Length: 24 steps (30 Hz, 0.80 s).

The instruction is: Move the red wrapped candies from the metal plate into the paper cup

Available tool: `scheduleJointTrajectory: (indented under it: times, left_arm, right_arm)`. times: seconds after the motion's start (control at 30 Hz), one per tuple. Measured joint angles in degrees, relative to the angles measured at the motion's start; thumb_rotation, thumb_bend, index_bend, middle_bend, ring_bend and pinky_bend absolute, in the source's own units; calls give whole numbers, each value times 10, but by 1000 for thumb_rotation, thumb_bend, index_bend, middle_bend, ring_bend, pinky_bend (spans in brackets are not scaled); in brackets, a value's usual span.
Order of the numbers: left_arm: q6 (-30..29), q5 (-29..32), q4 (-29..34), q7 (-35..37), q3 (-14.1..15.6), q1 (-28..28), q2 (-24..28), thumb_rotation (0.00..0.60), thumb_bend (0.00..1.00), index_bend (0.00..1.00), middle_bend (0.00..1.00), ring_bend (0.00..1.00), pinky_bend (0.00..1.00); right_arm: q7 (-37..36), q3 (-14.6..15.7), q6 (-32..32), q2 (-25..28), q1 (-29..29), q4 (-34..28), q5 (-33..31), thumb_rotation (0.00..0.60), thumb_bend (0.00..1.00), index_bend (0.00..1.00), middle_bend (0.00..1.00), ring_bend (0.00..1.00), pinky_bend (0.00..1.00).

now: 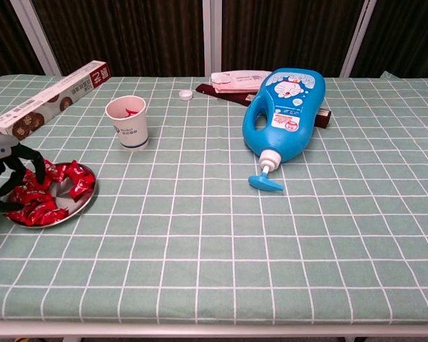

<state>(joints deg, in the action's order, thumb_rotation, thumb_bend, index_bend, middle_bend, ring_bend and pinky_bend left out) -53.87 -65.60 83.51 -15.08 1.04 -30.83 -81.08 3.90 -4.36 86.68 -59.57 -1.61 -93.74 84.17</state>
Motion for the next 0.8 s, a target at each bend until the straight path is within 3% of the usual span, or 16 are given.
scheduleJointTrajectory:
  times: [0.47,0.8]
  left_arm:
    - [17,-5,-25,11,-10,-3,-21,600,270,506,784,916,1000]
    - [32,-8,-57,28,-16,-7,-40,600,376,586,807,918,1000]
  right_arm:
    - [3,0,0,1,1,-4,-4,600,56,0,115,47,321]
    - [4,-1,-4,1,0,-5,-8,600,55,0,115,47,322]
